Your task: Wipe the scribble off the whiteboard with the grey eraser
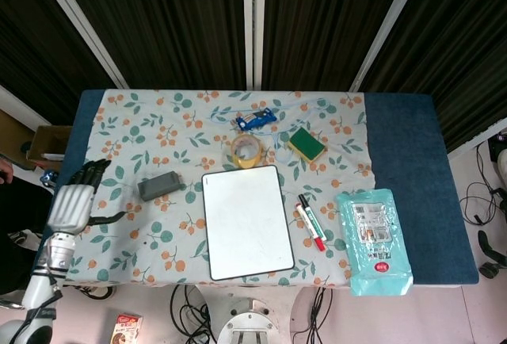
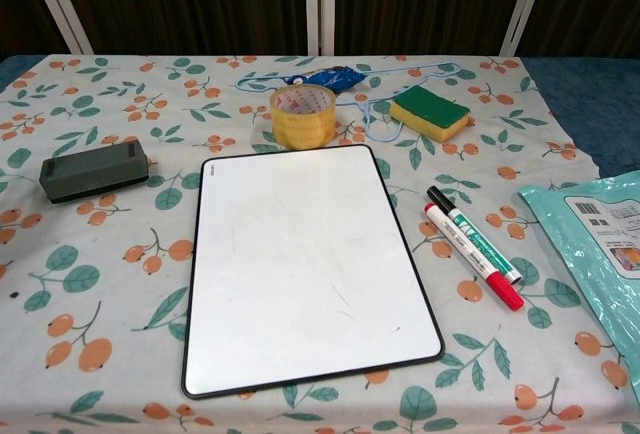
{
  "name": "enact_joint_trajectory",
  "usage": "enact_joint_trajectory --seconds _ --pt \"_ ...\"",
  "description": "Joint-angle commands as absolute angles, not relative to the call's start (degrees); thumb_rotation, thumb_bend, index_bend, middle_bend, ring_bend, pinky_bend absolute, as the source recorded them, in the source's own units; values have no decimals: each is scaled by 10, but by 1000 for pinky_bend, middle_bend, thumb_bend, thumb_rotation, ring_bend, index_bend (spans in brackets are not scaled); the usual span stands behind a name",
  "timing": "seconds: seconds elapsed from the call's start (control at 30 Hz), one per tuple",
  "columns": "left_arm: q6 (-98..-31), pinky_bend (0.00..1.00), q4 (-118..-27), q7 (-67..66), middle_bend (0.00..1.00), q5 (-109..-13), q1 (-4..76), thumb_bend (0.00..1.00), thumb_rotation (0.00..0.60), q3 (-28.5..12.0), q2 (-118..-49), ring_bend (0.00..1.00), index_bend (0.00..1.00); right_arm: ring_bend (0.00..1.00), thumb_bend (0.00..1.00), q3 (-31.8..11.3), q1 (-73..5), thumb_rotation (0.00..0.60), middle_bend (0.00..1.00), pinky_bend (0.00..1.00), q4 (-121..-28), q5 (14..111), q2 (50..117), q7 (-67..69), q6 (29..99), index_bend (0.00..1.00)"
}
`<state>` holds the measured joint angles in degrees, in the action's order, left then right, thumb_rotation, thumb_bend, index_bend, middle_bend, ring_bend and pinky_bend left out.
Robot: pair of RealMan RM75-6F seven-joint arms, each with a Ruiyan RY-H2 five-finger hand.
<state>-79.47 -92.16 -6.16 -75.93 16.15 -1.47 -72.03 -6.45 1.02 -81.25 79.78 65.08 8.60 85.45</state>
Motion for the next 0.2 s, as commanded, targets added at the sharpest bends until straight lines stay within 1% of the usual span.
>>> enact_joint_trajectory --seconds 0.03,0.2 --pt "-863 191 -933 -45 60 -784 100 12 464 13 -688 53 64 0 284 -65 5 600 0 0 -813 795 654 80 846 0" --pt "-917 189 -915 -51 61 -820 67 13 467 22 -686 53 64 0 283 -66 -5 600 0 0 -818 796 659 66 836 0"
